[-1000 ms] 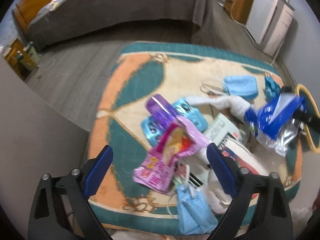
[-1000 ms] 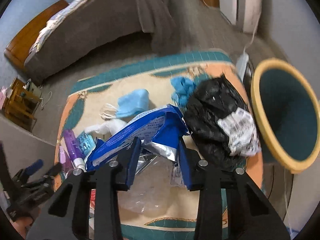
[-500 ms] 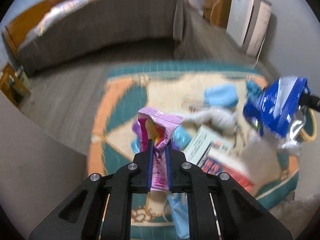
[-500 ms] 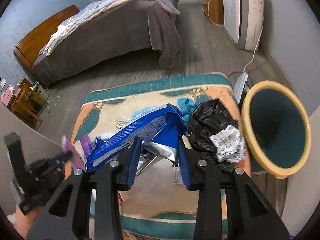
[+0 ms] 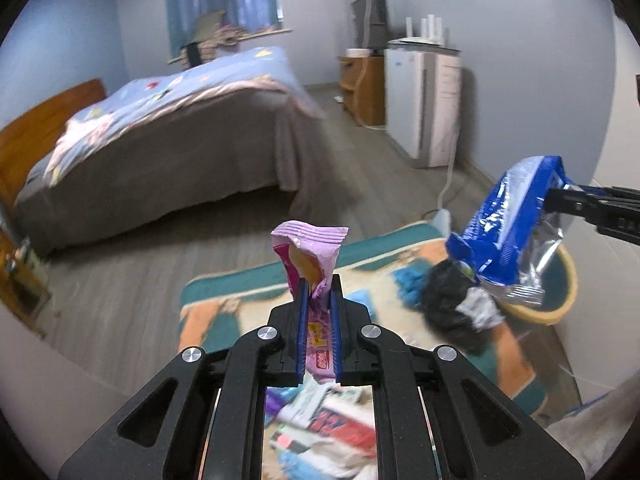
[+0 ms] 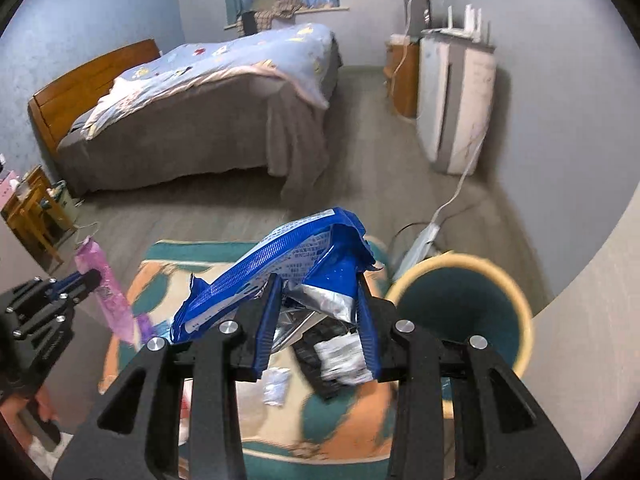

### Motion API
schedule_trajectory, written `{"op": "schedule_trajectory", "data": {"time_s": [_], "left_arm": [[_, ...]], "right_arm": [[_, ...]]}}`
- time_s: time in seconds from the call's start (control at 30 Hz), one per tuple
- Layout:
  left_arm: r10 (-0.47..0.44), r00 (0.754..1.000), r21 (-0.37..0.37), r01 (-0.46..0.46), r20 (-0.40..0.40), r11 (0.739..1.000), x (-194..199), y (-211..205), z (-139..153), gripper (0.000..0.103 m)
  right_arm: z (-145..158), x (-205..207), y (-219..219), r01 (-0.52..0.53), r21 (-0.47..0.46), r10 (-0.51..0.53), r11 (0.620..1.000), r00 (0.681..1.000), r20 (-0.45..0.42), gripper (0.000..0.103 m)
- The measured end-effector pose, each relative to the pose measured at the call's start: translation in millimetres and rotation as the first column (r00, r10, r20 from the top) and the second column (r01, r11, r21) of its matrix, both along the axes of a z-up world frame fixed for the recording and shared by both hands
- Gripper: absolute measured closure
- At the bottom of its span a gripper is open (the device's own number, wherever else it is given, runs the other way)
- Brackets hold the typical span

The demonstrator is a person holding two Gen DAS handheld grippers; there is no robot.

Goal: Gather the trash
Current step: 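Carry the blue wrapper over the bin and open the right tool while the left drops the pink wrapper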

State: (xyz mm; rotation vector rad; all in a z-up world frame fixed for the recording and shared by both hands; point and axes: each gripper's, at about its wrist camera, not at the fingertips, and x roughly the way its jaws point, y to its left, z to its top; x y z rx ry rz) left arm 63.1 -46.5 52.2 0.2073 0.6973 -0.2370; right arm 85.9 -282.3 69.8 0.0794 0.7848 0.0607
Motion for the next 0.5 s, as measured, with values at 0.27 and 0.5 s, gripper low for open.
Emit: {"op": "schedule_trajectory", "data": {"time_s": [0.27,0.5], "left_arm": [[-0.133,0.991,0.011,0.133,-0.021,0.991,2,-74,2,0.092],[-0.202,0.978,-0.018,0.202,-0.059,0.979,10,-127,-12,0.092]], "right_arm": [[-18,7,-63,0.121,-0.106,-0.118,0.987,0.992,0.033,0.067],[-51,19,-125,0.226,-0.063,-0.229,0.972,0.972,-0.046,0.067]]}}
